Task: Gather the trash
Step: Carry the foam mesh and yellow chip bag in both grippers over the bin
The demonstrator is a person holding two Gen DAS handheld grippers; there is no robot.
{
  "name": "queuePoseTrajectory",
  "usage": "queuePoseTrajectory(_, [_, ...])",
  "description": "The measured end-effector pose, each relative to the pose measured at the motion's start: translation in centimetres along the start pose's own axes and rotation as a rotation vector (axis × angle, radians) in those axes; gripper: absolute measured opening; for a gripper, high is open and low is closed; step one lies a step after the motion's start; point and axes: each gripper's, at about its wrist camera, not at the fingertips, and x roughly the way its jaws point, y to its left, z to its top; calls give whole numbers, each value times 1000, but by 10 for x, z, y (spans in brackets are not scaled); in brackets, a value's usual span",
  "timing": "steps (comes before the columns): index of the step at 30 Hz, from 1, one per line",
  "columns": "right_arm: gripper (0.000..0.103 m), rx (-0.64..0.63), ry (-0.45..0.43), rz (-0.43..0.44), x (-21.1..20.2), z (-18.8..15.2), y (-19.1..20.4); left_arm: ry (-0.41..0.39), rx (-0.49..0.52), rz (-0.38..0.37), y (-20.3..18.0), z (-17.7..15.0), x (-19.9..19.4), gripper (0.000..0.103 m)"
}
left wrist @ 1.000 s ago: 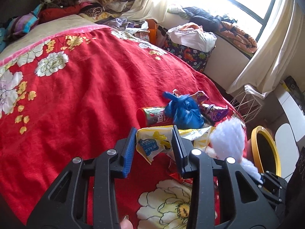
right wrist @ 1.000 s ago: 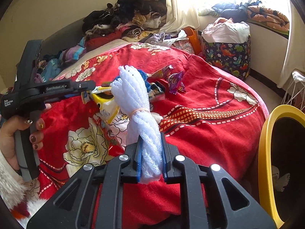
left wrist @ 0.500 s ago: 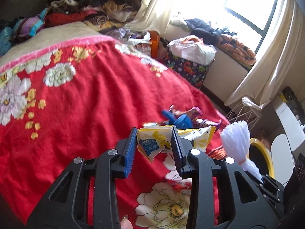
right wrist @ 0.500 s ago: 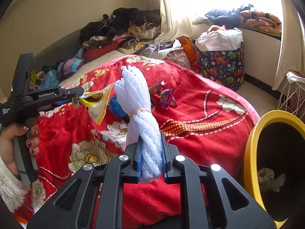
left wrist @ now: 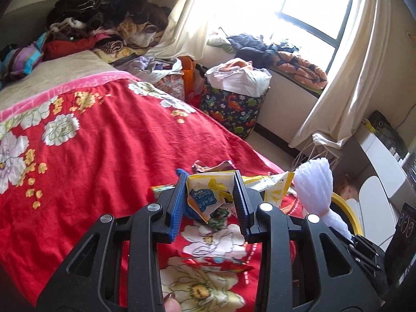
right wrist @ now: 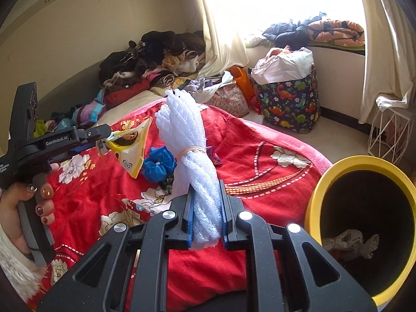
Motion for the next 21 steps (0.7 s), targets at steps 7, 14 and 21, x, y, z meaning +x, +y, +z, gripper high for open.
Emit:
queuePoseTrajectory(7, [15,34,-25,-25,-12,-3,-10,3,45,-25,-24,-3,3,27])
queuePoseTrajectory(14, [15,53,-44,-46,-21,-3,-20,12,79,-54,-45,-5,7,27])
queuePoseTrajectory(21, [15,74,-61,-66,-28,-4,-27,14,109,-72,-64,-6,8,27])
